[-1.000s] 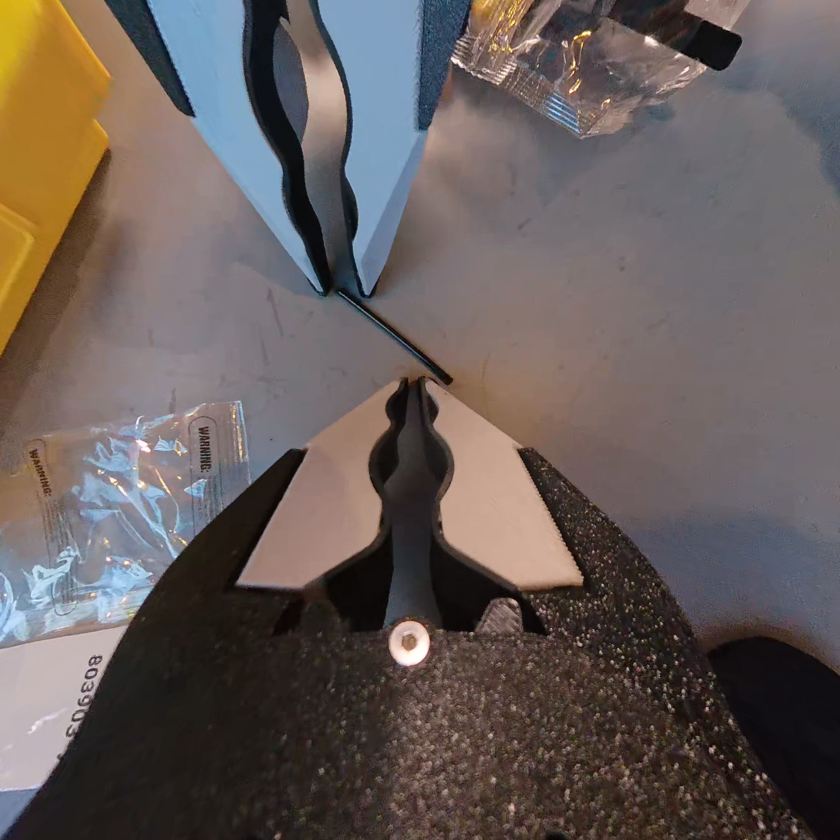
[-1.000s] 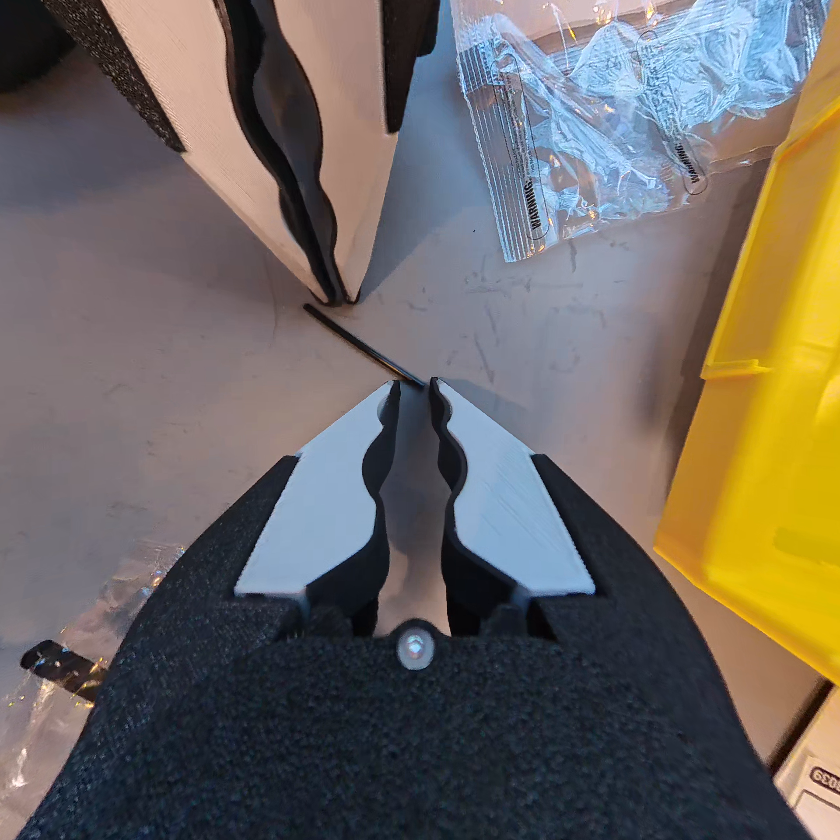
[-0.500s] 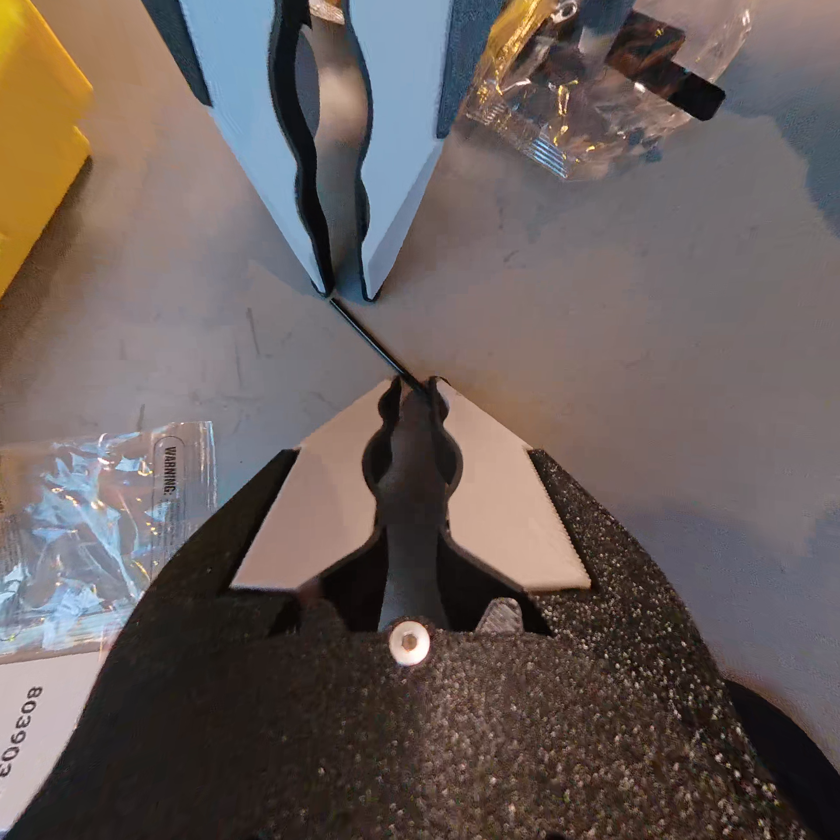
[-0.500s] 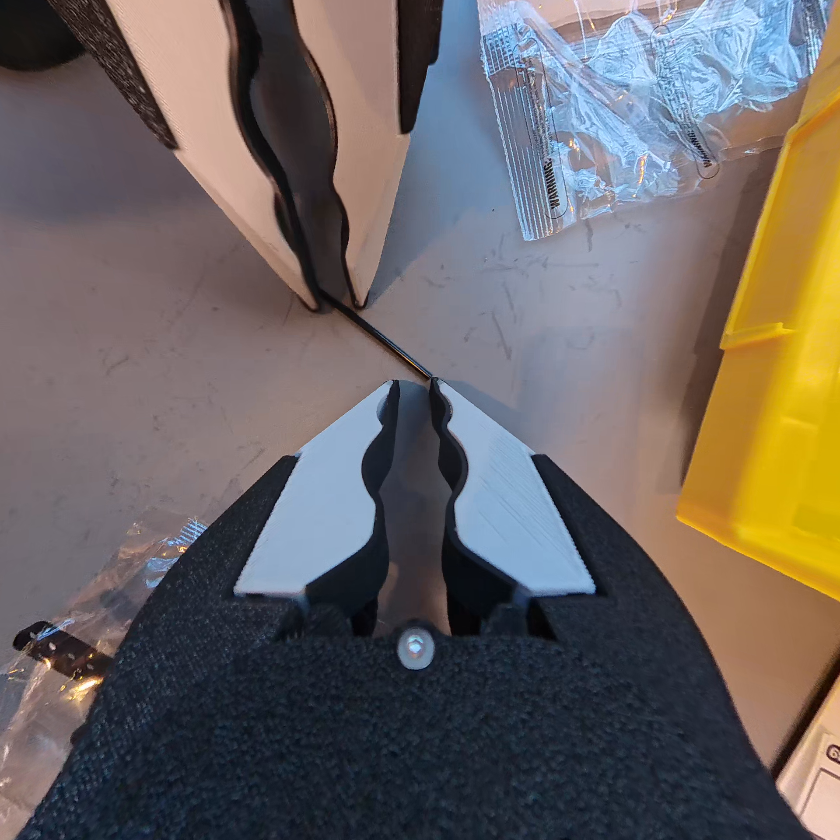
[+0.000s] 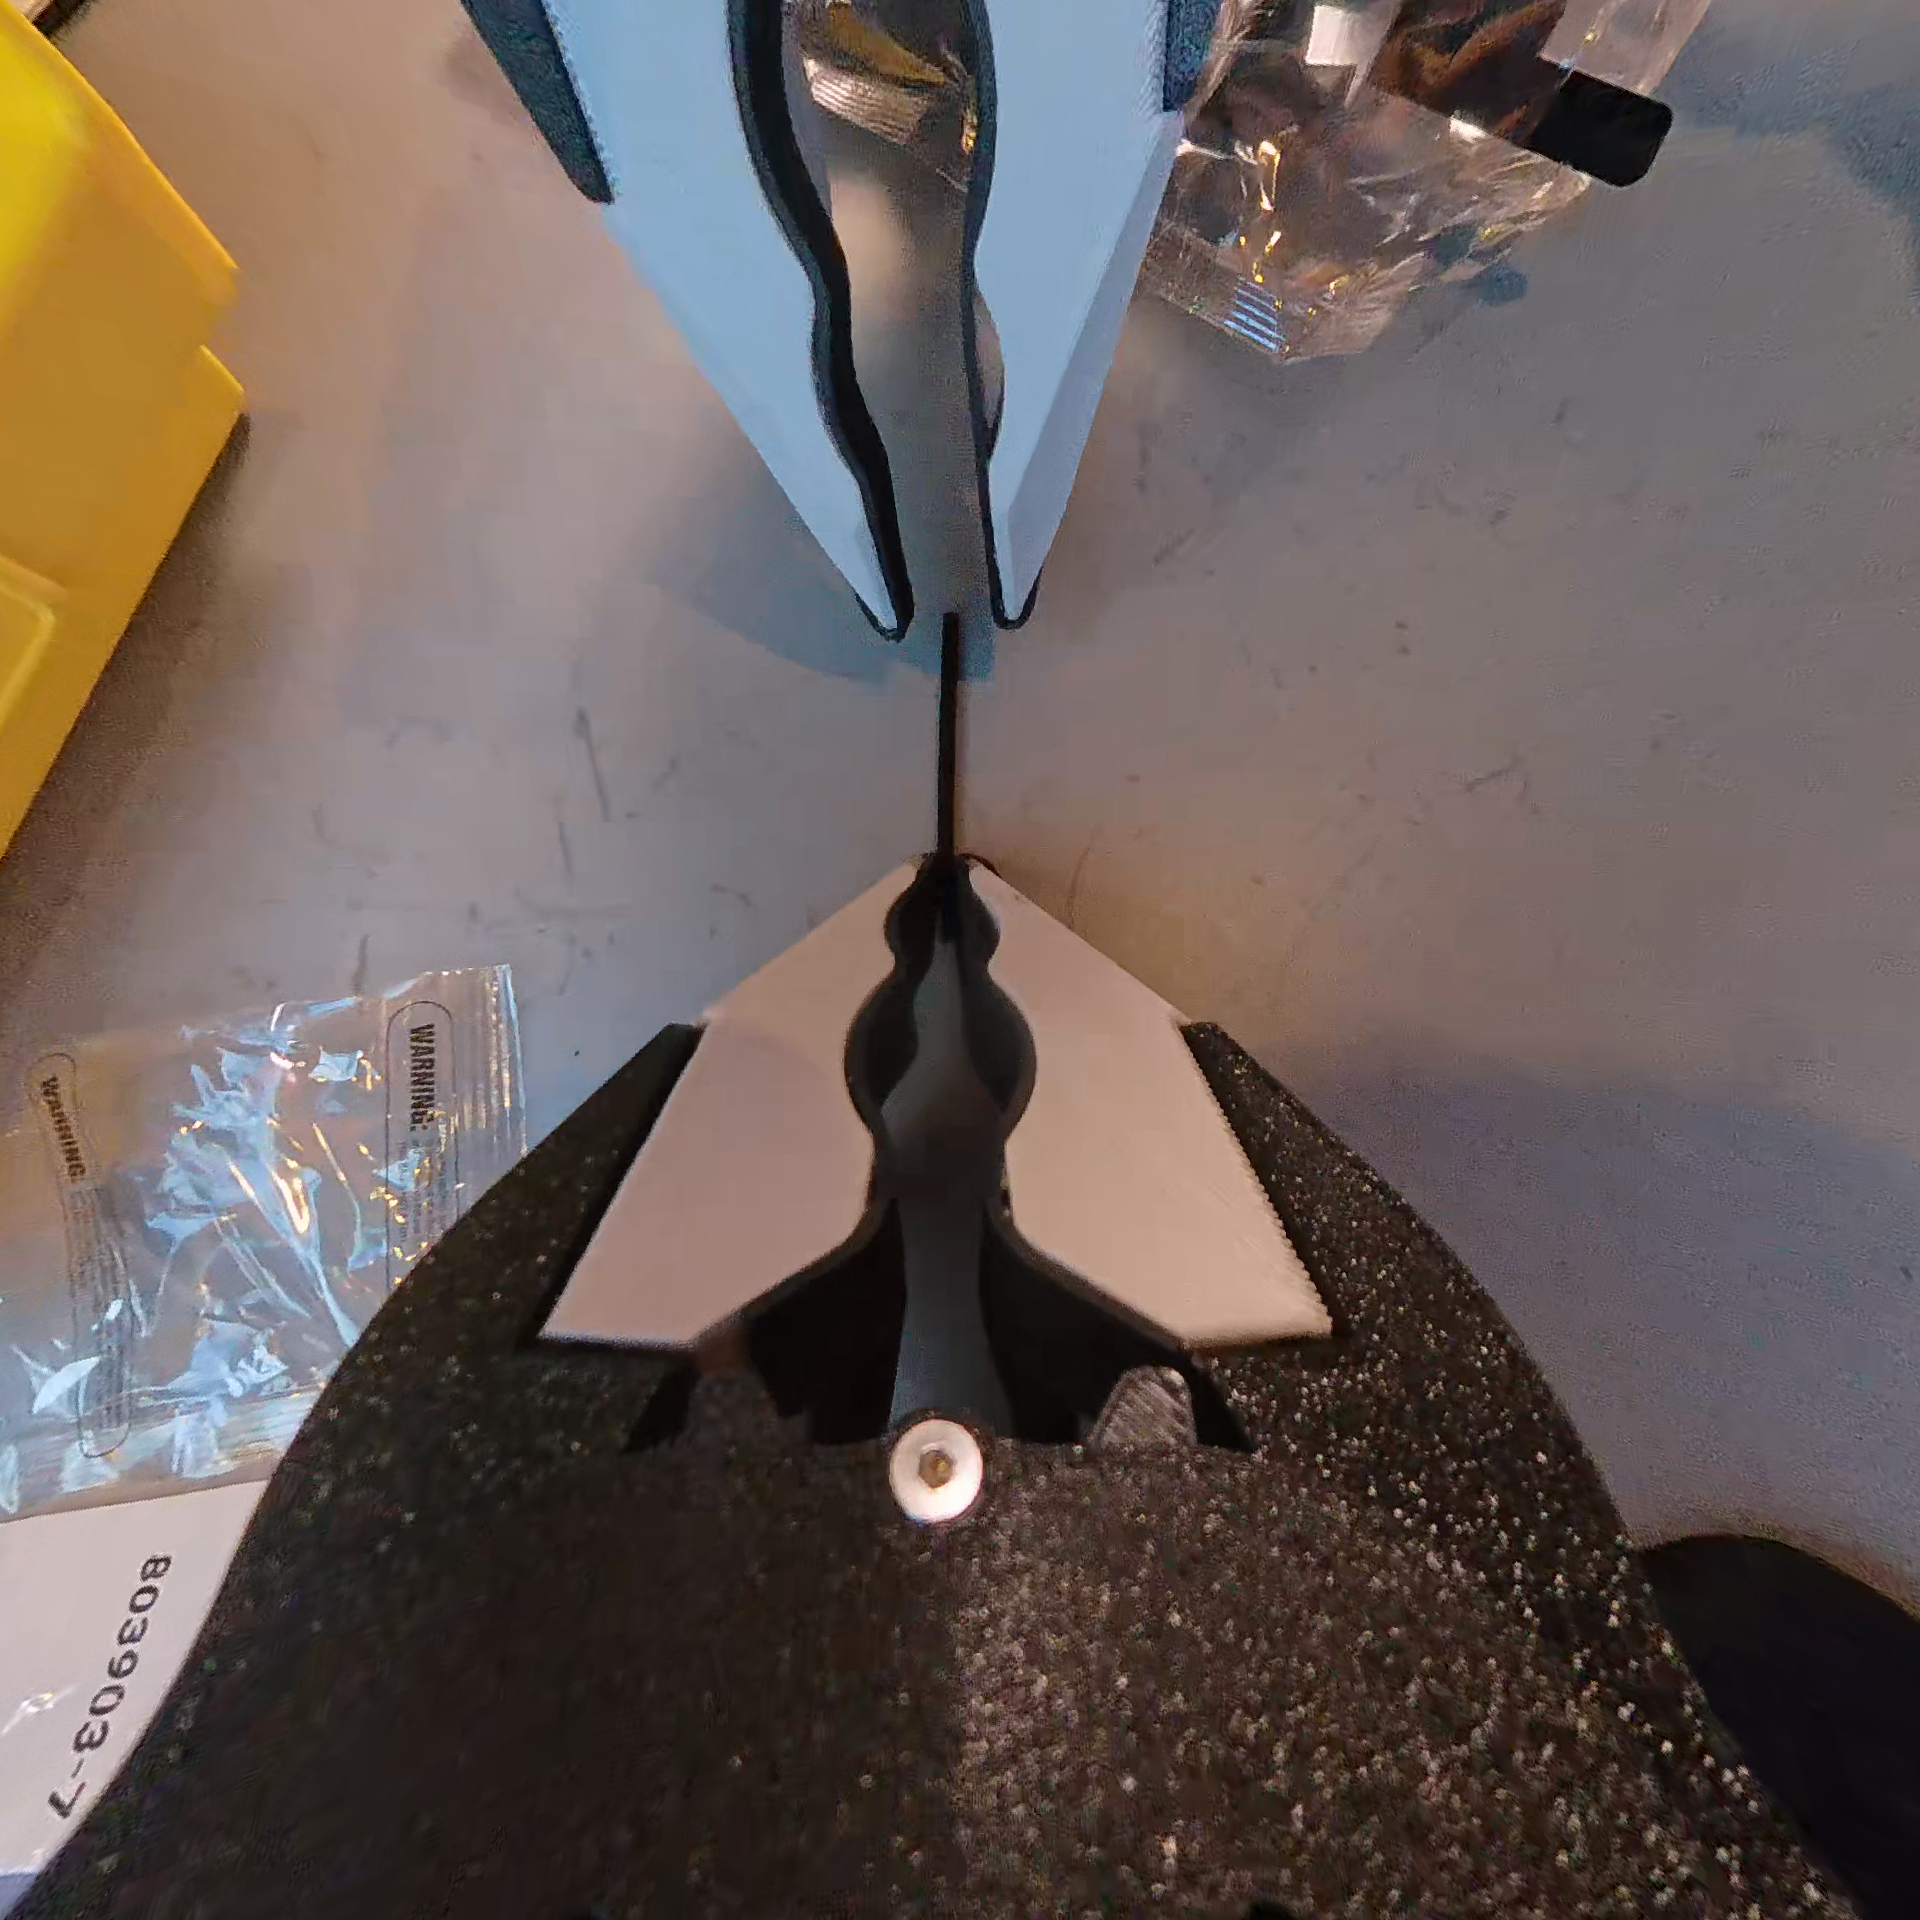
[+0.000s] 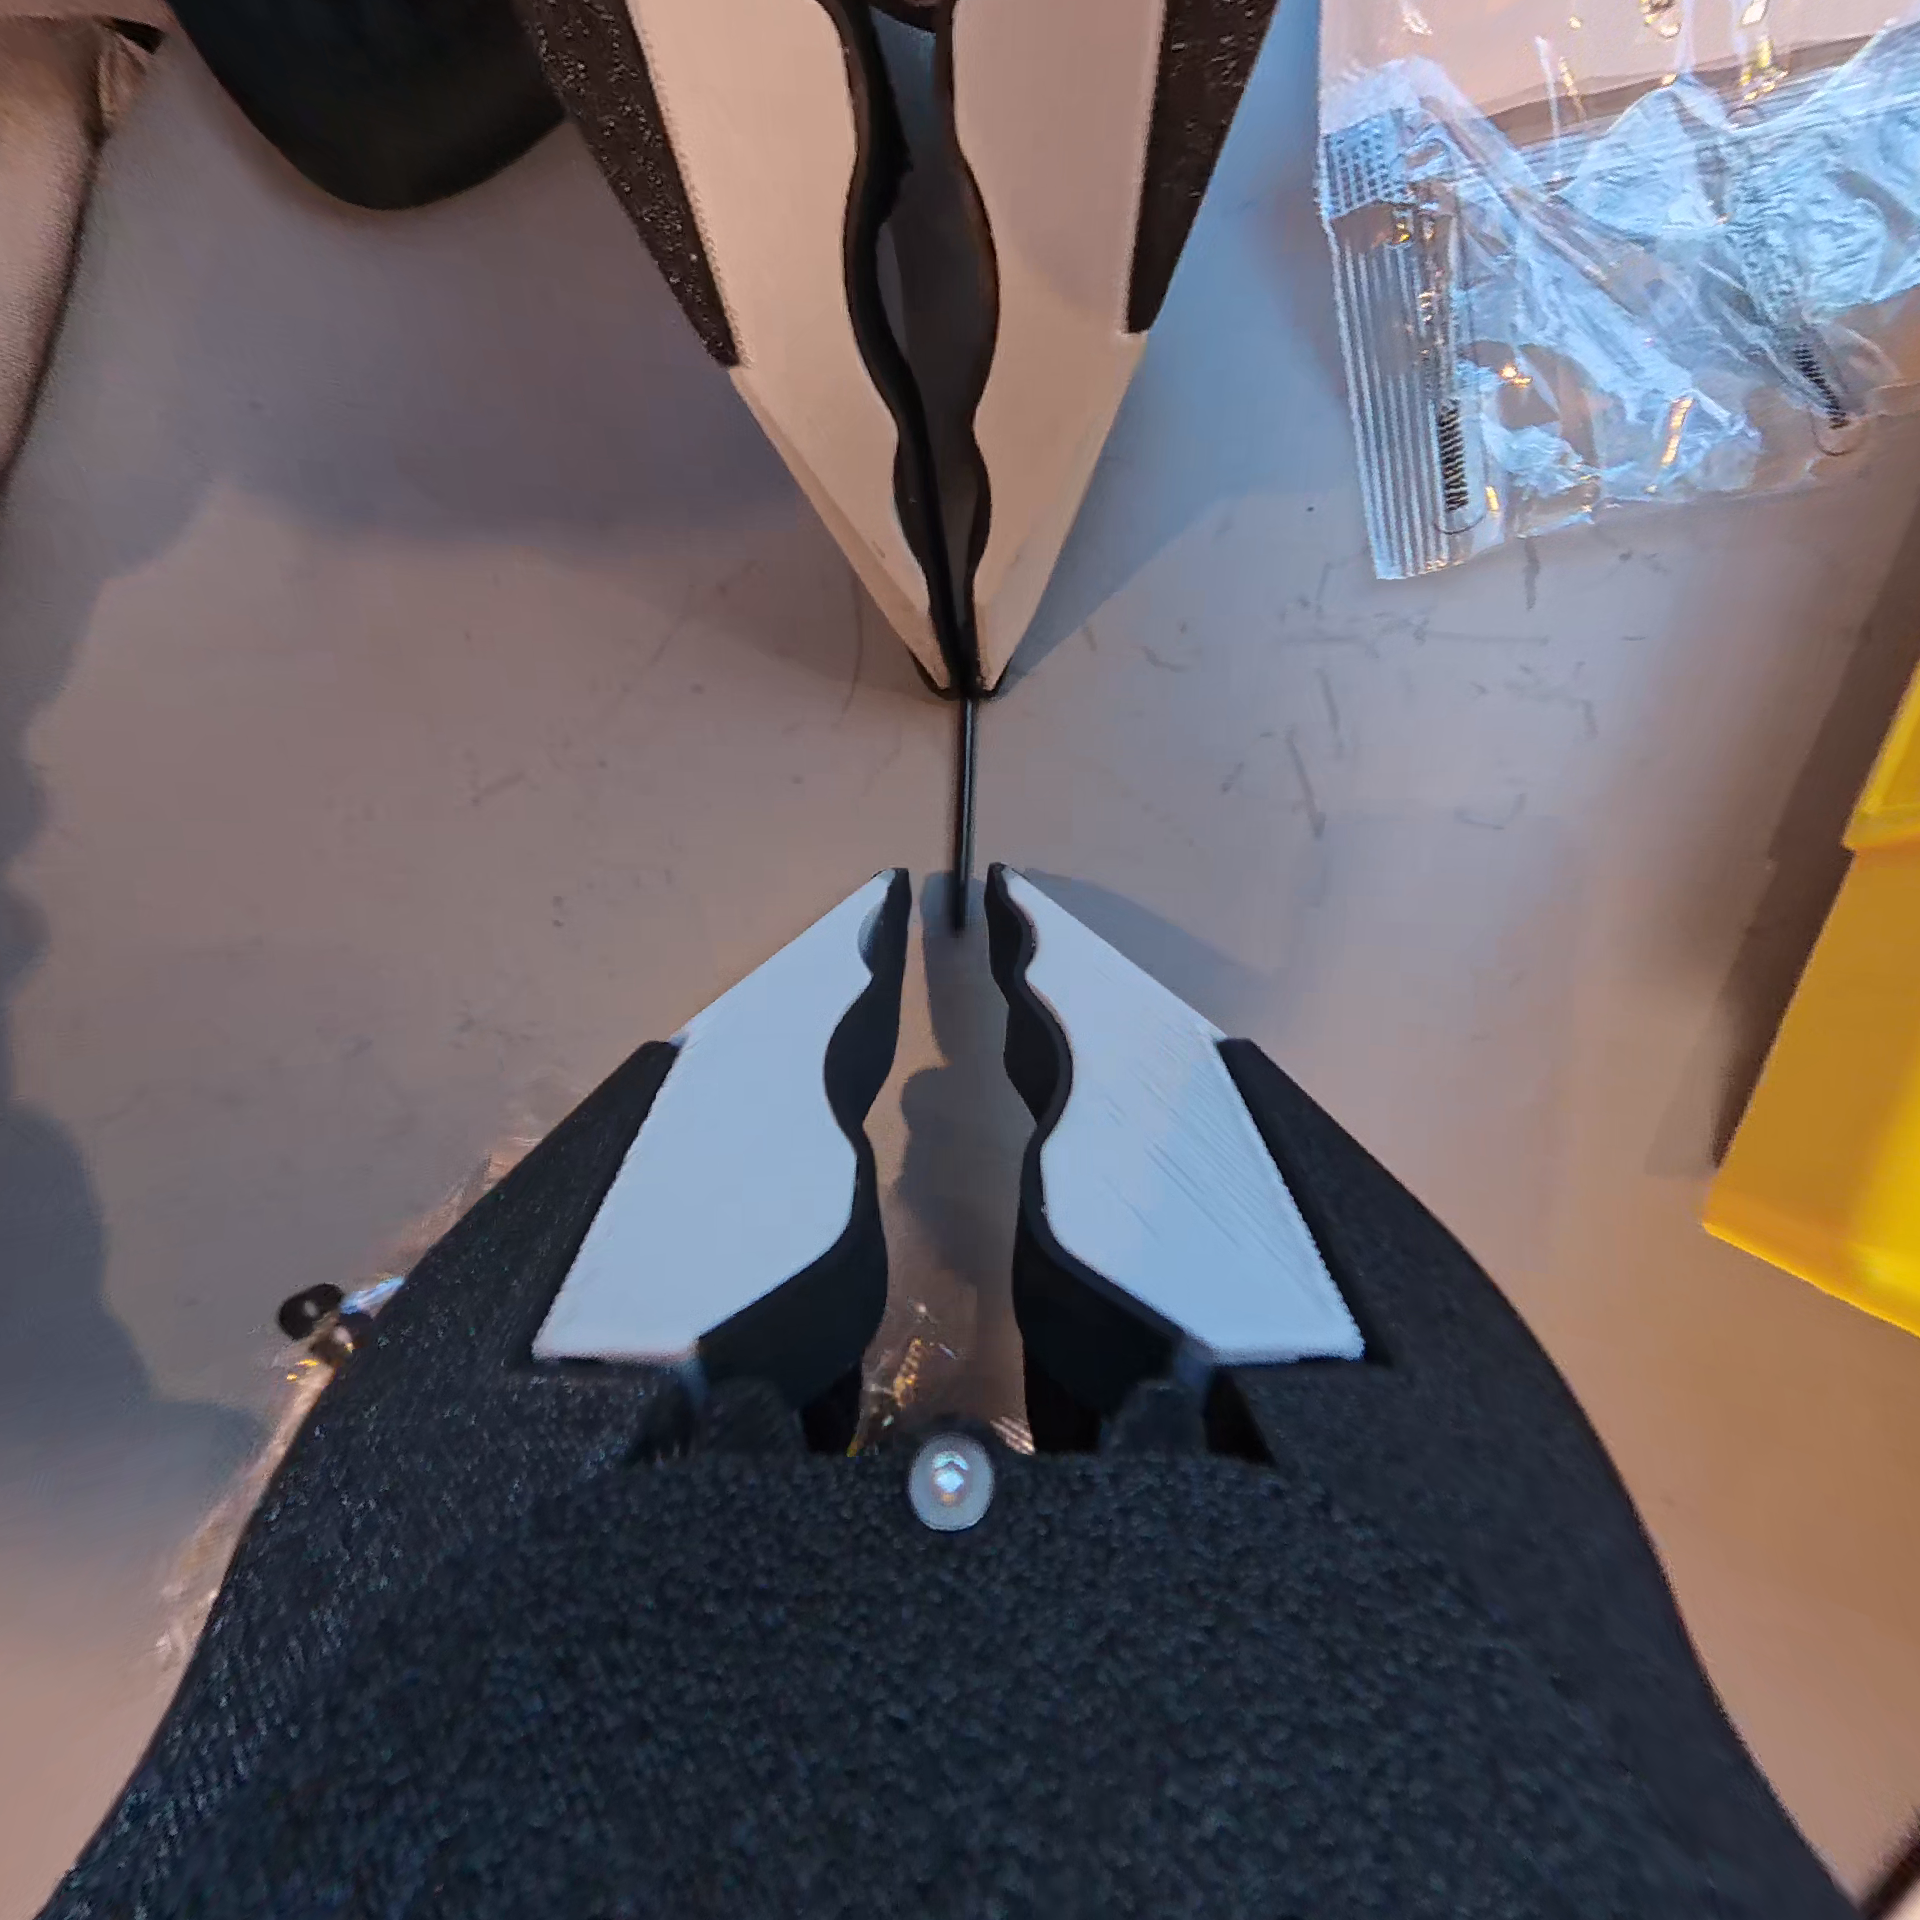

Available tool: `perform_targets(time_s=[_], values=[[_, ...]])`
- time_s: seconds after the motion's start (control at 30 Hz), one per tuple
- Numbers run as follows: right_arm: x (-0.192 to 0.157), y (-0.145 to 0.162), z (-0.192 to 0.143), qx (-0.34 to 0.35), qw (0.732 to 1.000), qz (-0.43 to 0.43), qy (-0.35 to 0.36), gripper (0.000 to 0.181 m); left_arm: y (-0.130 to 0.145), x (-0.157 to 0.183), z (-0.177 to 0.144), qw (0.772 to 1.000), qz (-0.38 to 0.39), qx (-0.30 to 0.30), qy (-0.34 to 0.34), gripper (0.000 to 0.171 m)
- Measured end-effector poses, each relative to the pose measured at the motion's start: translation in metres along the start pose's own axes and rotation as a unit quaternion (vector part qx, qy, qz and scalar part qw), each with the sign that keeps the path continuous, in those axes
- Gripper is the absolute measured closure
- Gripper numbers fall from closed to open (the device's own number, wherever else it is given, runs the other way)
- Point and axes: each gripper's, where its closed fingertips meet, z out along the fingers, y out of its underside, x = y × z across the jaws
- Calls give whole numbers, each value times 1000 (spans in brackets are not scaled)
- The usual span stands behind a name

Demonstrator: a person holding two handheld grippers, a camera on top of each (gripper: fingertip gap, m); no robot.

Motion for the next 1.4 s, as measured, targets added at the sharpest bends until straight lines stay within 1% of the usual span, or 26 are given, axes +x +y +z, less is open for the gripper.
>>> perform_targets(time_s=[0.13, 0.27, 0.43, 0.57, 0.67, 0.77, 0.9, 0.97, 1.07, 1.1, 1.17, 1.33, 1.4], values=[[-2, 11, 7, -48, 999, -8, 17, 167, 1, 0, -1, 1000, -4, 10, 7, 171], [2, 9, 10, -44, 998, -11, 35, 178, 2, 0, -2, 1000, -2, 13, 6, 171], [1, 7, 11, -56, 997, -22, 52, 180, 2, 0, -3, 1000, -1, 18, 8, 171], [0, 0, 8, -45, 996, -30, 67, 181, 2, 0, -4, 1000, -6, 23, 15, 171], [-2, 3, 3, -62, 996, -29, 65, 181, 3, -1, -8, 999, -16, 27, 21, 171], [0, -1, -3, -48, 996, -21, 71, 181, 6, -2, -10, 999, -13, 23, 21, 171], [14, -9, -10, -27, 994, -4, 110, 181, 7, -2, -11, 1000, -12, 18, 18, 171], [20, -10, -10, -28, 991, 8, 129, 180, 3, -2, -13, 999, -16, 30, 17, 171], [23, -13, -10, -24, 990, 25, 140, 172, -8, -8, -15, 998, -25, 57, -1, 171], [25, -13, -11, -23, 989, 31, 146, 171, -10, -9, -13, 998, -29, 59, -2, 167], [30, -14, -14, -22, 986, 39, 162, 170, -4, -1, -6, 999, -27, 32, 16, 171], [32, -13, -21, -14, 981, 50, 186, 169, 2, -1, -4, 1000, 22, 0, -16, 171], [31, -14, -24, -8, 980, 55, 192, 169, 2, -1, -4, 999, 31, 0, -21, 171]])
